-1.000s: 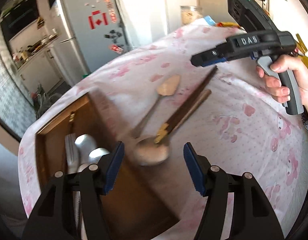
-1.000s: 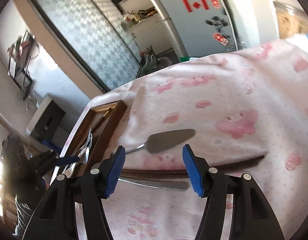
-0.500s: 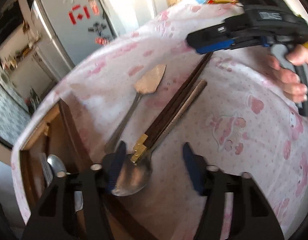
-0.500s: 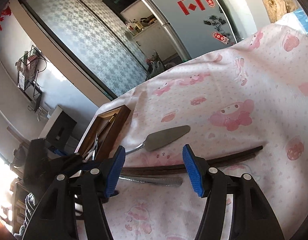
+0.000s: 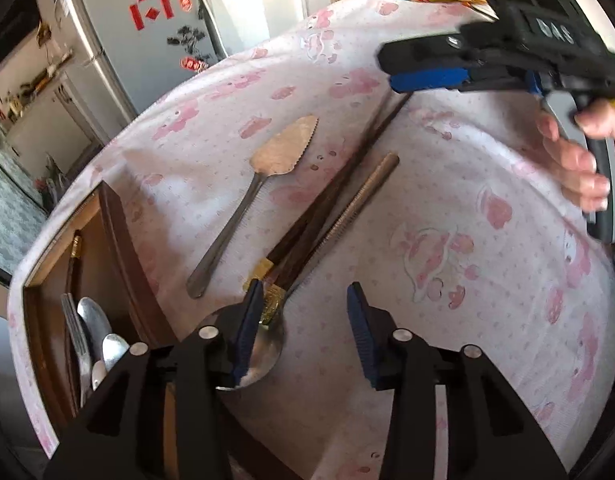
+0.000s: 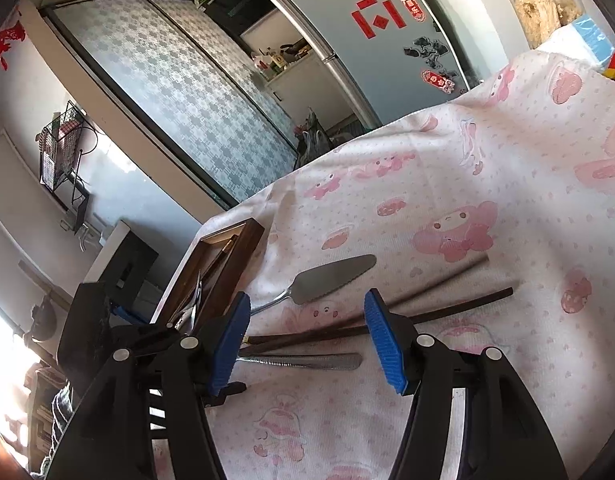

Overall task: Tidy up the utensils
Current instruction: 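Close the right gripper on a second dark chopstick, then carry the second chopstick into the tray and open the right gripper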

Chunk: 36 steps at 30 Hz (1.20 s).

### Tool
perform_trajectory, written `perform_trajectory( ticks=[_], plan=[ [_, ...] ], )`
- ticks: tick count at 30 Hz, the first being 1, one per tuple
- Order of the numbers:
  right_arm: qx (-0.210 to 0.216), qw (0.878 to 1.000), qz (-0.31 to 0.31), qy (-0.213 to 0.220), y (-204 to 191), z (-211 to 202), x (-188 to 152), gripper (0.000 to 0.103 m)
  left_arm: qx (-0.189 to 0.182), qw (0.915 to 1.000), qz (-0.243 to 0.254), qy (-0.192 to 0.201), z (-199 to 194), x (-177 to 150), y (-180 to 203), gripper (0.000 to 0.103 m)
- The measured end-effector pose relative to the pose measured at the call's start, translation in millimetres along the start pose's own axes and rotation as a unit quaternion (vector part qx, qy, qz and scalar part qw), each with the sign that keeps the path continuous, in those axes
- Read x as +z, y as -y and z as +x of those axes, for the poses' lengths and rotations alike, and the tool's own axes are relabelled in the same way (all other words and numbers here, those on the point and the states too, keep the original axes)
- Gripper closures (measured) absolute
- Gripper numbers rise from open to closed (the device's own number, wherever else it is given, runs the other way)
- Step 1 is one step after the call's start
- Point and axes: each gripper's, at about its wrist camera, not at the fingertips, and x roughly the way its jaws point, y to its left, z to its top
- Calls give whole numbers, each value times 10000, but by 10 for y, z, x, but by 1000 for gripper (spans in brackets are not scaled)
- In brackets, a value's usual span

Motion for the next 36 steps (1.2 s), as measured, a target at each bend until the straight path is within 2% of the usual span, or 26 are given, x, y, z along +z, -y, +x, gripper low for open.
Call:
perform_trajectory(
  ticks=[3, 4, 5, 8, 12, 19, 21, 23, 27, 28, 32, 36],
  plan=[
    [-1, 10000, 47, 9, 29, -12, -3, 43, -143, 9999, -78, -14, 31, 29, -47, 57],
    [14, 10000, 74, 16, 42, -18, 0, 43, -156, 9998, -100, 7, 33, 34, -56, 63],
    [28, 9999, 108, 19, 56, -17, 3, 43, -112, 9999, -99, 32, 24, 30, -47, 87],
    [-16, 9997, 262, -4, 133, -8, 4, 43, -114, 9999, -18, 64, 8, 24, 20, 96],
    [-85, 9988, 447, -153, 205, 64, -25, 43, -206, 9997, 34, 111, -66, 42, 126, 96],
    [-78, 9981, 562, -226, 214, 149, -63, 43, -517, 9975, -50, 484, -267, 113, 378, 96],
    [-168, 9977, 597, -255, 243, 160, -70, 47, -550, 9971, 10, 530, -298, 127, 455, 96],
    [-271, 9973, 614, -291, 270, 170, -81, 56, -552, 9967, -2, 589, -340, 132, 498, 96],
    [-142, 9958, 833, -340, 331, 179, -101, 70, -738, 9939, -136, 802, -466, 111, 517, 96],
    [-151, 9961, 809, -317, 320, 172, -106, 77, -699, 9941, -104, 818, -482, 103, 540, 96],
    [-129, 9979, 610, -194, 186, 117, -104, 81, -569, 9957, -24, 729, -460, 54, 586, 96],
    [-132, 9990, 368, -206, -67, 150, -116, 82, -507, 9950, -187, 845, -556, -95, 528, 96]
  ],
)
